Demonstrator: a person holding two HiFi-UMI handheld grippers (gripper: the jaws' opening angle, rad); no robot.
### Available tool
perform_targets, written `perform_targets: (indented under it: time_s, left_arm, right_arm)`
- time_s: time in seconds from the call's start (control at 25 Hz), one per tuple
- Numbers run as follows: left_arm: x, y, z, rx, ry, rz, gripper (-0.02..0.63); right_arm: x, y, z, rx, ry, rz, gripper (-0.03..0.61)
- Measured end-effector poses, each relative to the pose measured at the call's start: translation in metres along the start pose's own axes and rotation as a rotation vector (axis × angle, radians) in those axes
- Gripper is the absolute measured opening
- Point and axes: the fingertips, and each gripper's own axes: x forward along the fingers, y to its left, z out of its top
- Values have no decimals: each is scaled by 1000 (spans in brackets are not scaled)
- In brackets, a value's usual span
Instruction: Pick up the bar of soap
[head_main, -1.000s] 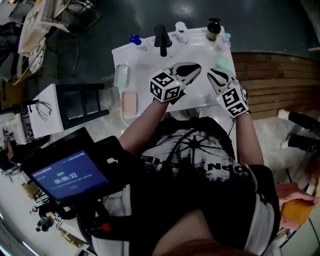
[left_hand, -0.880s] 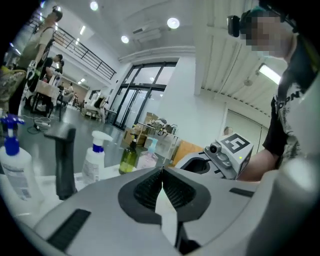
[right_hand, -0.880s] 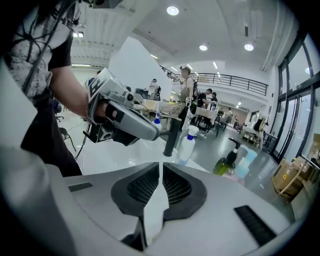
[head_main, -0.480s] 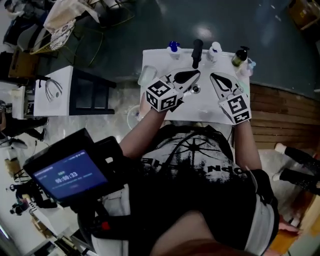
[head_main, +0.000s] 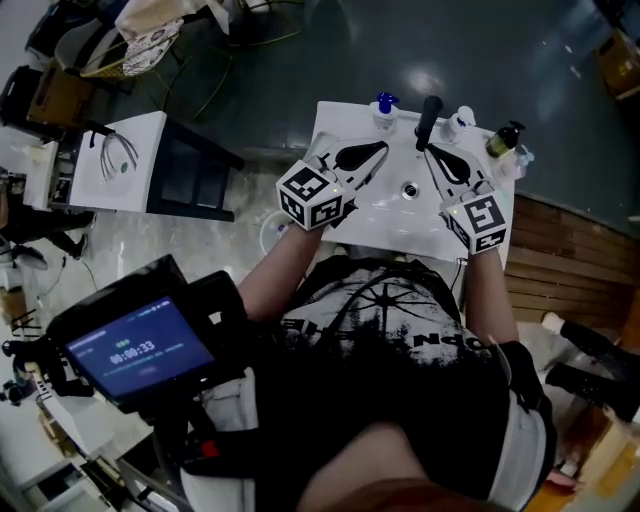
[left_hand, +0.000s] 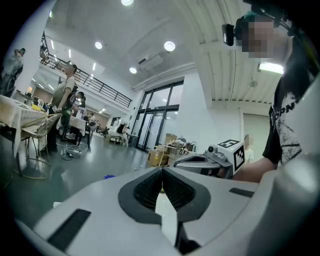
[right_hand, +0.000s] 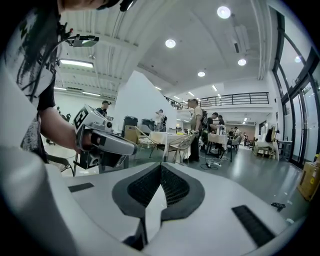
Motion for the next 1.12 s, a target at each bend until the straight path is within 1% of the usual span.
perform_targets:
  time_s: [0.2,0.48,0.64,1.12]
  left_arm:
    - [-11,7,5,6,-3,13,12]
    - [-12,5,1,15,6,14,12]
    - [-10,2,0,33,14,11,12]
    - [-7,1,-3,24,17,14,12]
  right_arm:
    - [9,11,5,0,2,5,15]
    - [14,19,5,4,14,14,15]
    - [13,19,5,1,13,10,15]
    - [10,16,-1,-7,10,9,15]
